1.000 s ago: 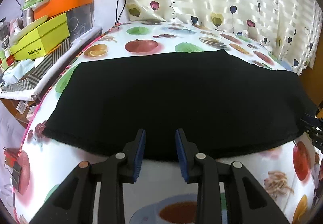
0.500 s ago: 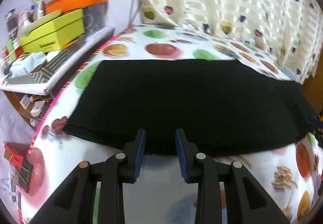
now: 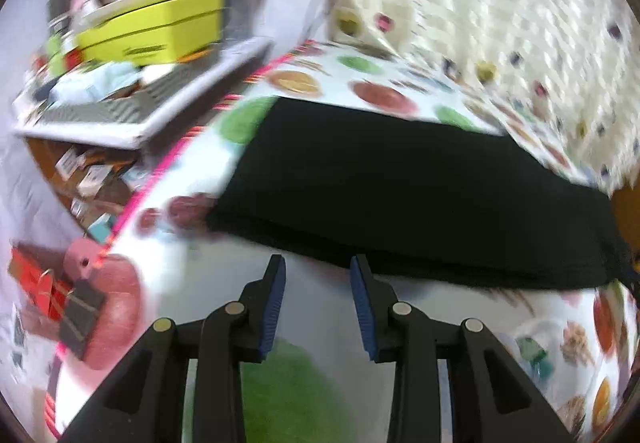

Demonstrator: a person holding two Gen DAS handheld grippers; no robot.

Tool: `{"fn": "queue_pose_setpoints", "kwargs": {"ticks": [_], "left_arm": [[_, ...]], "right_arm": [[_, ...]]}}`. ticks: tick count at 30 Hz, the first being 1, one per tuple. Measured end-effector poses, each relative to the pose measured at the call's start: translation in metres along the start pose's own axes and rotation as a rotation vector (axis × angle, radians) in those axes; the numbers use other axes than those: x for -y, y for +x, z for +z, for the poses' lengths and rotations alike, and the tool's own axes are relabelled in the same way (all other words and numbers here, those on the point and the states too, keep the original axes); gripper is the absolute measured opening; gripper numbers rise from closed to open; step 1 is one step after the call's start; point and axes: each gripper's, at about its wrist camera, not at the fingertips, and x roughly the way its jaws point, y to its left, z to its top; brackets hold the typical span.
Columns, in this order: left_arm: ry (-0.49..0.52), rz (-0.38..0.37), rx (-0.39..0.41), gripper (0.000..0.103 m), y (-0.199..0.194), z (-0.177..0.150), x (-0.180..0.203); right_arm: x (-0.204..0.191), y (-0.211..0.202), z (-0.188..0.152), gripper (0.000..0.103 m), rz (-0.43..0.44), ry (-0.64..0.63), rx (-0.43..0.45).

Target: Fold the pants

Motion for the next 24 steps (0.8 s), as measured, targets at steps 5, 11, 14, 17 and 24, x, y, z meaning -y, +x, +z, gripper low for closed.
{"fn": "queue_pose_setpoints", "kwargs": {"ticks": [5,11,14,17,24], "left_arm": [[-0.124,0.030,0.030,0.044,0.001,0.016,-0.032],[-0.189,0.068,-0.002,0.045,0.022,0.026,-0.042],[-0.184,0.082,-0.002,0.046,0.026,0.028,-0.039],[-0.167,0.112,-0.004,0.047,0.029,0.030,-0.035],[-0.090,0.198,-0.021,0.053,0.037,0.033,-0.019]], "right_arm": [[0.031,-0.008,0.007,0.054,-0.026,0.141,0.056],[0.015,0.005,0.018,0.054,0.013,0.097,0.055],[0.008,0.016,0.020,0.054,0.017,0.062,0.046],[0.018,0.018,0.021,0.054,-0.026,0.069,0.052],[0.085,0.001,0.015,0.054,-0.174,0.233,0.092]]}}
